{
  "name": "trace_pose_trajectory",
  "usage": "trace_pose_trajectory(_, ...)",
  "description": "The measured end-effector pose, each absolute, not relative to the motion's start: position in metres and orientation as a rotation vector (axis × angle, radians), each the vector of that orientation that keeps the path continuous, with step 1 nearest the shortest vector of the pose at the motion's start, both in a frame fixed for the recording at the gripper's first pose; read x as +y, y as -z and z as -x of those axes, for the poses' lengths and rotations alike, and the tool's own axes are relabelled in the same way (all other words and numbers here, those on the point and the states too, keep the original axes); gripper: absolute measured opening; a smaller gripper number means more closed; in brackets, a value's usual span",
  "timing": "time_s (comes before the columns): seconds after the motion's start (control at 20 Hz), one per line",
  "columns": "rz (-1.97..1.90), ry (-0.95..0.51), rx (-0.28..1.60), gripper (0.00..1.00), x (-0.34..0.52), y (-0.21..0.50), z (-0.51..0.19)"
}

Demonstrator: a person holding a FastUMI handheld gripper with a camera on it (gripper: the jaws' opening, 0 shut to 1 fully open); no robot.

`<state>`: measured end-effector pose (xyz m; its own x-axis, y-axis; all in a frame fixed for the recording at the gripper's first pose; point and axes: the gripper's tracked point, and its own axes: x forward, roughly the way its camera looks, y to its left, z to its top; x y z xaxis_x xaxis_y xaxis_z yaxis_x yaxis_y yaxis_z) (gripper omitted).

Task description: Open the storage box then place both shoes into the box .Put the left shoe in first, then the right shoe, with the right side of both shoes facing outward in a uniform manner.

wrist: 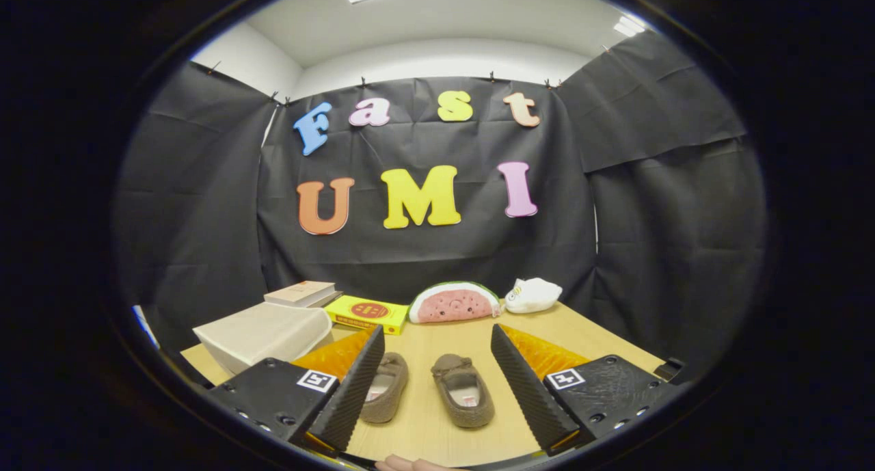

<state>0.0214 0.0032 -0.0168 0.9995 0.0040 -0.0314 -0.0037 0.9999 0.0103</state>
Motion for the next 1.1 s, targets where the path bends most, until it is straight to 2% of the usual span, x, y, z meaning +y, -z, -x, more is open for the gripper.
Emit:
trace_pose_trajectory(0.35, -0.076, -0.094, 0.082, 0.95, 0.034, 0.025, -0.043)
trace_pose_trajectory(0.65, -0.194, -0.191, 0.189, 0.95, 0.058, 0.049, -0.09)
trace_pose_trajectory(1.1, -0.574, -0.576, 0.53, 0.95, 0.148, 0.101, -0.167)
